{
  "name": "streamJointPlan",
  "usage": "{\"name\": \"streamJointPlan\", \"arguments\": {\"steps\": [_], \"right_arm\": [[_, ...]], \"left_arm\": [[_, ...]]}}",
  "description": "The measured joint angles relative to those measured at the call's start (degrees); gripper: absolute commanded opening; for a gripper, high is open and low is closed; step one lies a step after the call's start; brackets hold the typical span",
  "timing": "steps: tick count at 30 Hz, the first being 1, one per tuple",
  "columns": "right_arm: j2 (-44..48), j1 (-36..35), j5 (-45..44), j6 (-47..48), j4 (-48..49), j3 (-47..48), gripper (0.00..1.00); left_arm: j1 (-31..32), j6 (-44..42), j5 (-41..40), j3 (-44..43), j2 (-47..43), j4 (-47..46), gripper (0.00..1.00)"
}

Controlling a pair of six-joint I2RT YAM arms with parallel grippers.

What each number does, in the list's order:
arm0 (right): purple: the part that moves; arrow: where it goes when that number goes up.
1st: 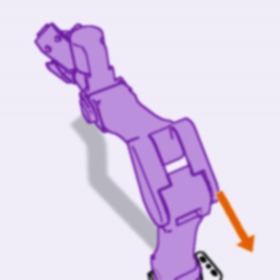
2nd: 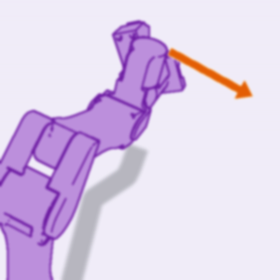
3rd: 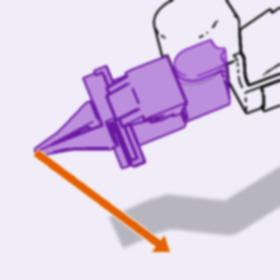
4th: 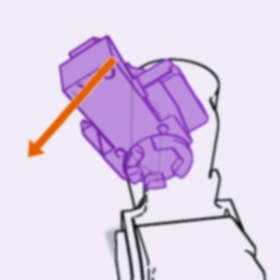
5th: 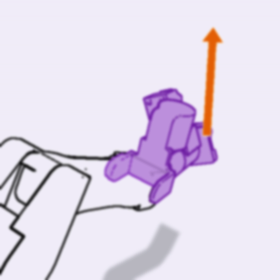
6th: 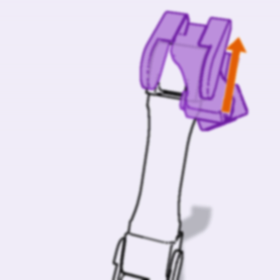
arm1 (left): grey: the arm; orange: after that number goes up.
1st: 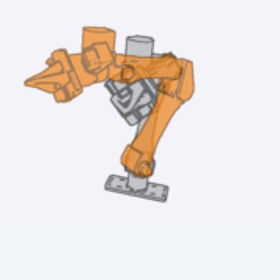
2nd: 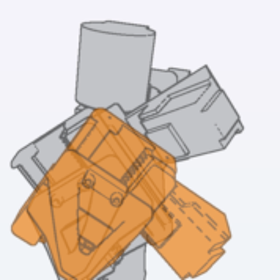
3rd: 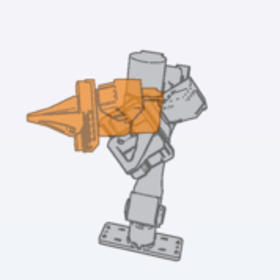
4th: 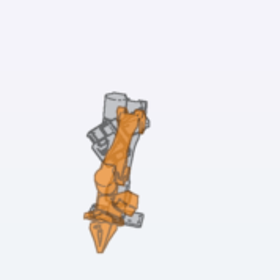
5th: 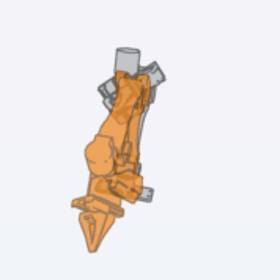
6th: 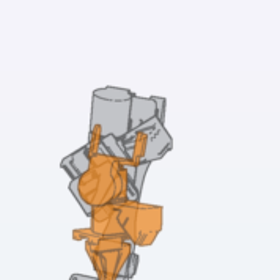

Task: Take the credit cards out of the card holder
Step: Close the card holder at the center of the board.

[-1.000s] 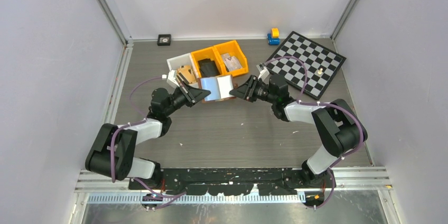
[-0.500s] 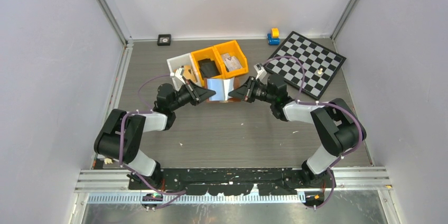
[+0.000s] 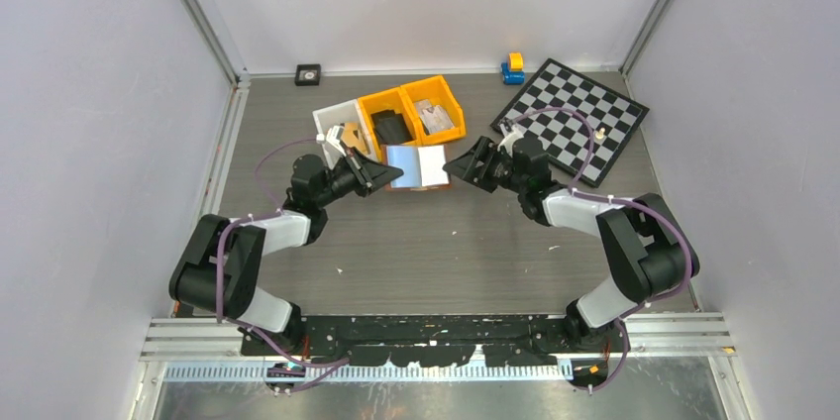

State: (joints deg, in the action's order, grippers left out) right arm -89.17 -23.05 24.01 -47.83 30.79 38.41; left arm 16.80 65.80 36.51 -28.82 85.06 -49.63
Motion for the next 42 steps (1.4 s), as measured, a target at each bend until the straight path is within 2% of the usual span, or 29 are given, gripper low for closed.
{"name": "streamJointPlan", "arguments": {"steps": [4, 6, 8, 12, 14, 18, 20, 22, 24, 27, 29, 34, 38, 42], "right_arm": [[-0.52, 0.68, -0.07, -0.50, -0.39, -0.04, 0.78], [-1.84, 0.66, 1.33, -1.51, 1.07, -0.04, 0.76], [-3.58, 0.66, 3.04, -2.71, 3.21, -0.04, 0.67], [-5.86, 0.63, 6.27, -5.57, 8.02, -0.09, 0.37], [-6.25, 0.63, 7.45, -6.97, 10.56, -0.20, 0.26], [-6.97, 0.96, 9.09, -9.42, 15.43, -0.79, 0.18], [-7.26, 0.96, 10.10, -10.62, 18.40, -1.16, 0.17], [-7.32, 0.87, 11.06, -11.39, 20.57, -1.46, 0.22], [-7.32, 0.52, 11.69, -11.65, 21.64, -1.46, 0.29], [-7.32, -0.98, 12.17, -10.56, 20.68, -1.14, 0.48], [-7.32, -2.47, 12.37, -9.33, 19.04, -0.39, 0.54], [-8.57, -4.55, 13.16, -7.54, 16.92, 2.08, 0.57], [-10.60, -4.59, 12.59, -6.71, 13.18, 3.06, 0.57], [-12.50, -4.59, 9.62, -4.31, 4.85, 5.40, 0.56]], "left_arm": [[-0.04, 0.07, 0.48, 0.00, -1.01, -0.81, 0.00], [-0.04, 0.28, 0.92, 0.00, -1.01, -1.07, 0.00], [-0.04, 0.70, 1.31, 0.00, -0.98, -1.44, 0.00], [-0.04, 1.40, 2.10, -0.02, 0.04, -2.89, 0.00], [-0.09, 1.51, 2.14, -0.20, 1.36, -3.63, 0.00], [-0.76, 1.51, 1.86, -1.16, 4.07, -3.56, 0.00], [-0.74, 1.29, 1.77, -1.73, 5.16, -2.27, 0.00], [-0.70, 0.98, 1.66, -2.38, 5.73, -0.31, 0.00], [-0.31, -0.42, 1.31, -3.30, 5.81, 2.78, 0.00], [1.11, -2.71, 0.66, -4.98, 5.92, 7.02, 0.00], [2.27, -3.91, 0.55, -6.14, 6.38, 9.01, 0.00], [4.79, -5.62, 0.61, -8.72, 9.75, 11.56, 0.03], [6.56, -6.80, -0.70, -9.77, 13.00, 13.33, 0.14], [9.01, -9.70, -3.04, -13.81, 17.51, 18.32, 0.31]]}}
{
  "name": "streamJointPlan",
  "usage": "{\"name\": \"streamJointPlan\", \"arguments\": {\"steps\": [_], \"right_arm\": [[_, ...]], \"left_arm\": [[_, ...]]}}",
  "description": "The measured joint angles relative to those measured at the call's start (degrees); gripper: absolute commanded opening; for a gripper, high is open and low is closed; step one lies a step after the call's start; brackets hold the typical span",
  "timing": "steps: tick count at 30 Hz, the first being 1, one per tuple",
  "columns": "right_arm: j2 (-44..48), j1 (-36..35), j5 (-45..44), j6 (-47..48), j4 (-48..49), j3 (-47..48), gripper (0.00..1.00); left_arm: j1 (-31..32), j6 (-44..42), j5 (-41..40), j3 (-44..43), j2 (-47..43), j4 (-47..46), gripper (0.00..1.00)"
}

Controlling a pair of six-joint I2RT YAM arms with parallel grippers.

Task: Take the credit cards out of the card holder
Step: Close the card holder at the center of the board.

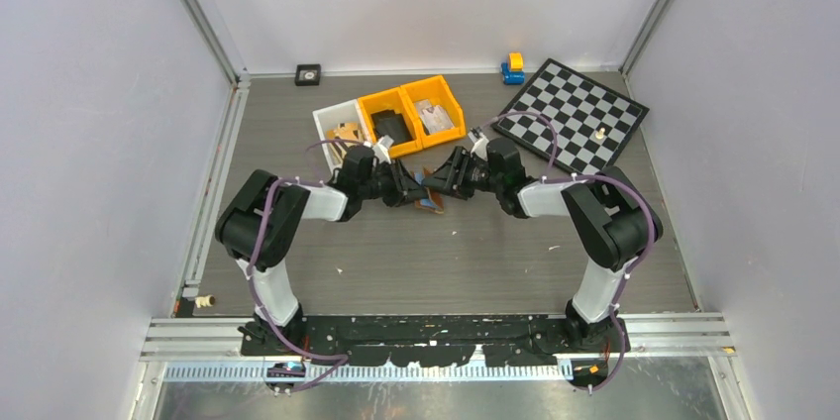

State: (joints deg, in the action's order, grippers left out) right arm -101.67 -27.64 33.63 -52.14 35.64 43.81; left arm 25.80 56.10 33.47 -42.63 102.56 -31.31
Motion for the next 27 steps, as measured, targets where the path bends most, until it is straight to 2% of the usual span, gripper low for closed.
{"name": "streamJointPlan", "arguments": {"steps": [1, 2, 4, 10, 12, 15, 17, 22, 26, 27], "right_arm": [[-0.50, 0.15, -0.98, 0.52, -1.66, 0.59, 0.56], [-0.94, 0.28, -1.70, 0.94, -2.80, 0.94, 0.56], [-1.51, 0.37, -2.95, 1.29, -4.66, 1.40, 0.56], [-1.57, 0.22, -6.40, 3.54, -11.28, 3.65, 0.56], [-1.57, 0.22, -6.93, 4.09, -12.41, 3.69, 0.56], [-1.57, 0.20, -7.23, 4.63, -13.75, 3.69, 0.56], [-1.55, 0.20, -7.37, 5.09, -14.14, 3.69, 0.55], [-0.90, -0.17, -7.41, 5.75, -14.25, 3.58, 0.53], [0.87, -1.25, -7.61, 7.34, -14.62, 3.52, 0.52], [1.27, -1.68, -7.82, 8.04, -14.99, 3.56, 0.52]], "left_arm": [[0.46, -0.70, -0.42, -1.07, 0.98, 1.57, 0.36], [0.87, -1.22, -0.63, -1.86, 1.68, 2.89, 0.45], [1.42, -2.01, -0.87, -2.49, 2.12, 4.87, 0.52], [1.73, -5.40, -3.39, -3.69, 0.70, 13.51, 0.53], [1.75, -7.08, -5.51, -3.69, -2.23, 17.42, 0.53], [1.75, -9.05, -9.64, -3.56, -8.09, 21.68, 0.63], [1.73, -10.32, -12.35, -3.43, -12.46, 23.67, 0.63], [1.53, -12.63, -17.03, -3.43, -19.69, 26.53, 0.49], [0.66, -12.96, -18.18, -3.17, -19.85, 28.33, 0.12], [0.28, -13.07, -18.14, -2.84, -19.80, 28.35, 0.06]]}}
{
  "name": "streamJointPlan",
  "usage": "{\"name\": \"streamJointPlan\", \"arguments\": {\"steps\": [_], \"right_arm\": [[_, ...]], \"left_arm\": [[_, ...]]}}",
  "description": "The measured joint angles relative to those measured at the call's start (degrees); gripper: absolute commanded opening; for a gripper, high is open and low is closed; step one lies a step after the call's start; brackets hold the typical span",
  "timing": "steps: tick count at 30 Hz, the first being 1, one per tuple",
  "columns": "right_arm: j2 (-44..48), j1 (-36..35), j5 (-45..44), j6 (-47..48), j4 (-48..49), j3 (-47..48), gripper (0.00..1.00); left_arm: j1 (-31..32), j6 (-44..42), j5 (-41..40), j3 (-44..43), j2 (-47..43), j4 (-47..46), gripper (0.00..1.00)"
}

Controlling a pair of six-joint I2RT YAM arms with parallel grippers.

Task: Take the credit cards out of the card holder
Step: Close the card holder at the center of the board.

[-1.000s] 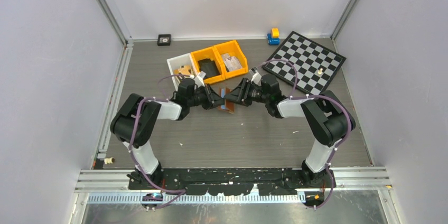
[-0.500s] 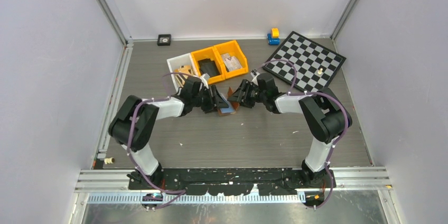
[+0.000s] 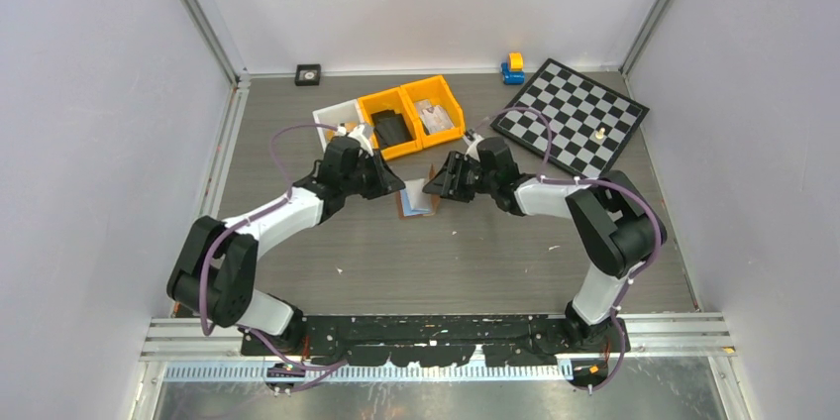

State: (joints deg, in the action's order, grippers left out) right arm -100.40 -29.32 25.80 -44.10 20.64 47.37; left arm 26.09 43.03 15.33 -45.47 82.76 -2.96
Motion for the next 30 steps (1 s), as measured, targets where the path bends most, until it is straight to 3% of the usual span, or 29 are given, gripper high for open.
{"name": "streamJointPlan", "arguments": {"steps": [2, 10, 16, 26, 30], "right_arm": [[0.55, -1.33, -0.52, 1.49, -1.07, 0.35, 0.52], [0.55, -5.90, -2.86, 6.49, -6.14, 3.28, 0.53], [-0.33, -7.21, -5.01, 8.98, -9.44, 6.27, 0.57], [-6.38, -7.45, -6.73, 9.18, -9.94, 10.64, 0.60], [-6.88, -7.28, -7.63, 8.33, -9.90, 10.71, 0.57]], "left_arm": [[-0.81, 0.20, 0.42, 0.74, 0.81, -0.70, 0.00], [-2.40, 1.88, 4.79, 0.48, 14.58, -2.08, 0.00], [-2.60, 2.25, 8.55, -3.63, 19.71, -4.61, 0.00], [-3.32, 3.02, 9.77, -3.50, 20.02, -5.70, 0.00], [-6.38, 3.50, 9.46, 1.73, 14.53, -6.14, 0.00]]}}
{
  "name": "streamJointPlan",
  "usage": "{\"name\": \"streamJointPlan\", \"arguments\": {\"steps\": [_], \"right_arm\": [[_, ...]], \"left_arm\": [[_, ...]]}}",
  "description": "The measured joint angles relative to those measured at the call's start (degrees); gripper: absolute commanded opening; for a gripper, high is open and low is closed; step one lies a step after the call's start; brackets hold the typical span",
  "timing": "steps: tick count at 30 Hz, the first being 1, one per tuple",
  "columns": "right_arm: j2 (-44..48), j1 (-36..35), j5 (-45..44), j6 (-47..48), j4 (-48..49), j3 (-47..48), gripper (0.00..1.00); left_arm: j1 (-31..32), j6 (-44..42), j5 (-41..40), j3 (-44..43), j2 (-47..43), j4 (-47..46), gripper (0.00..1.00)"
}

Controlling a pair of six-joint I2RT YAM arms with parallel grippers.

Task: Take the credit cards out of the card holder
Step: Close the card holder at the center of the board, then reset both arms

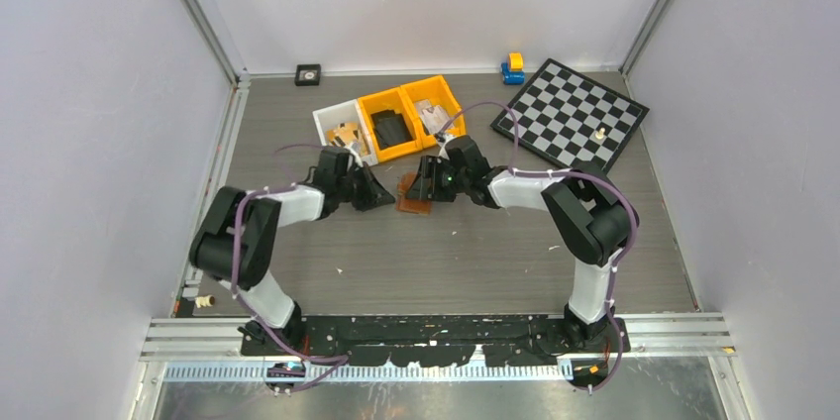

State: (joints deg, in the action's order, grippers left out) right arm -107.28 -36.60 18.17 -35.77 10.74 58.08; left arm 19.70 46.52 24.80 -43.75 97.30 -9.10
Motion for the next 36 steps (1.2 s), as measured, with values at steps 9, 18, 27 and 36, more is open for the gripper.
{"name": "streamJointPlan", "arguments": {"steps": [9, 18, 27, 36], "right_arm": [[-0.76, 0.72, 0.31, -1.81, -0.26, 0.42, 0.44], [1.20, 0.83, -1.68, -1.18, -3.06, -0.44, 0.01], [-2.14, 0.90, -3.61, -0.96, -9.40, 4.24, 0.00], [1.22, 0.98, -5.20, 0.20, -10.64, 2.36, 0.01]], "left_arm": [[-4.61, 1.14, -2.29, 7.28, -15.32, -3.15, 0.00], [-3.98, 3.98, 3.72, 7.28, -8.26, -12.22, 0.00], [-3.96, 4.22, 4.22, 7.52, -9.53, -13.31, 0.00], [-3.96, 2.80, 2.75, 8.96, -13.40, -12.74, 0.03]]}}
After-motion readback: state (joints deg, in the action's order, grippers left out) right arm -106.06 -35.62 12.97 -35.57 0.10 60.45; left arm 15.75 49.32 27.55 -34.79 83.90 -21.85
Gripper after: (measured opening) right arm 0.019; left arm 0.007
